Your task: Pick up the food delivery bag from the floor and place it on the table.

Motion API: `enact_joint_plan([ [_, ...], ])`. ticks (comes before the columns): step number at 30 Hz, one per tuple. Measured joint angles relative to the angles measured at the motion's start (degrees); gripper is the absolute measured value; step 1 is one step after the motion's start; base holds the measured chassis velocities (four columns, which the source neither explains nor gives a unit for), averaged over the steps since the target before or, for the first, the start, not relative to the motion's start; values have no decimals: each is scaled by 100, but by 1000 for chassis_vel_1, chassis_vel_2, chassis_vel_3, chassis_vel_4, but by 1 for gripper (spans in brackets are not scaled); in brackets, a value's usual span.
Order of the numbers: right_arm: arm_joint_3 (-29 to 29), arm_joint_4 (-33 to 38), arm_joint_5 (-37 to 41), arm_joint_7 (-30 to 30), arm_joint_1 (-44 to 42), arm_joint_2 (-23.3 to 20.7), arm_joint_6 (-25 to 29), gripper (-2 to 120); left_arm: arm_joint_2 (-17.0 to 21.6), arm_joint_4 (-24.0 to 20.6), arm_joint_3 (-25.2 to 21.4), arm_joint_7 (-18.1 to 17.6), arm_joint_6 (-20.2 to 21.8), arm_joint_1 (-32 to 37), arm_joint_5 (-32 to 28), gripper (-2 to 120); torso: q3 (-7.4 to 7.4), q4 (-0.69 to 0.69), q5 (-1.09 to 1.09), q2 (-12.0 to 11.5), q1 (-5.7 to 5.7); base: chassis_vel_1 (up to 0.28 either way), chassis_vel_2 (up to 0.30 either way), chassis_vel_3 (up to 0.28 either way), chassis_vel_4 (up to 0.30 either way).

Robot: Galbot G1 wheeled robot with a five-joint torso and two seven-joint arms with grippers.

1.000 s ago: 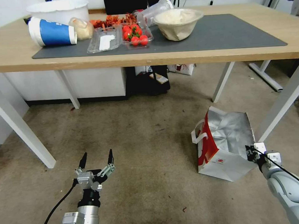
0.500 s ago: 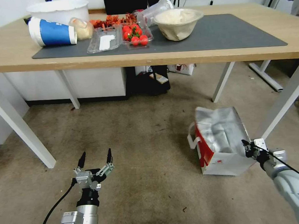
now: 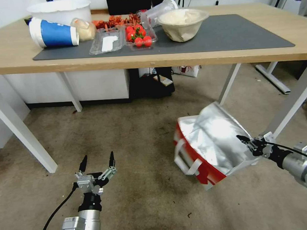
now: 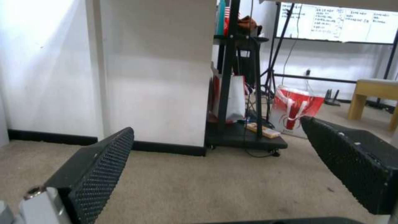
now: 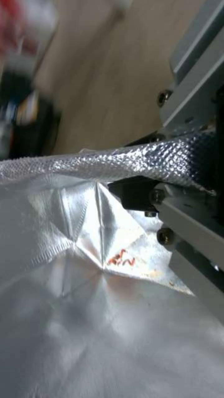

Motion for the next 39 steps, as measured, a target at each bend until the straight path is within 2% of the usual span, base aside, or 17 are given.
enact_joint_plan([
  [3,-20,-349,73,-1334,275,-318,110,0,-1,-37,0,-8,0,27,-2,100,0,1,-1,0,0,0,0,0,0],
  [4,-20,-349,73,-1334,275,-318,110,0,-1,-37,0,-8,0,27,-2,100,0,1,-1,0,0,0,0,0,0],
  [5,-90,-573,134,-2054,451,-492,128,0,-1,-43,-1,-9,-1,37,-4,100,0,1,-1,0,0,0,0,0,0],
  [8,-195,-835,186,-2787,683,-715,114,0,-7,-75,3,-131,6,40,-1,100,0,1,0,0,0,0,0,0,0],
  [9,-195,-835,186,-2787,683,-715,114,0,-7,-75,3,-131,6,40,-1,100,0,1,0,0,0,0,0,0,0],
  [12,-319,-1033,296,-3651,942,-1005,-46,0,-14,-186,-5,-240,130,41,2,100,0,0,-1,0,0,0,0,0,0],
  [17,-409,-1074,302,-4061,1101,-1148,-195,0,-30,-228,11,-267,197,46,-5,100,0,0,-1,0,0,0,0,0,0],
  [24,-445,-1060,288,-4312,1167,-1218,-326,0,-36,-240,6,-237,206,59,-3,100,0,0,-1,0,0,0,0,0,0],
  [39,-491,-929,298,-4359,1164,-1063,-417,0,-80,-321,15,-332,323,95,64,100,0,0,-1,0,0,0,0,0,0],
])
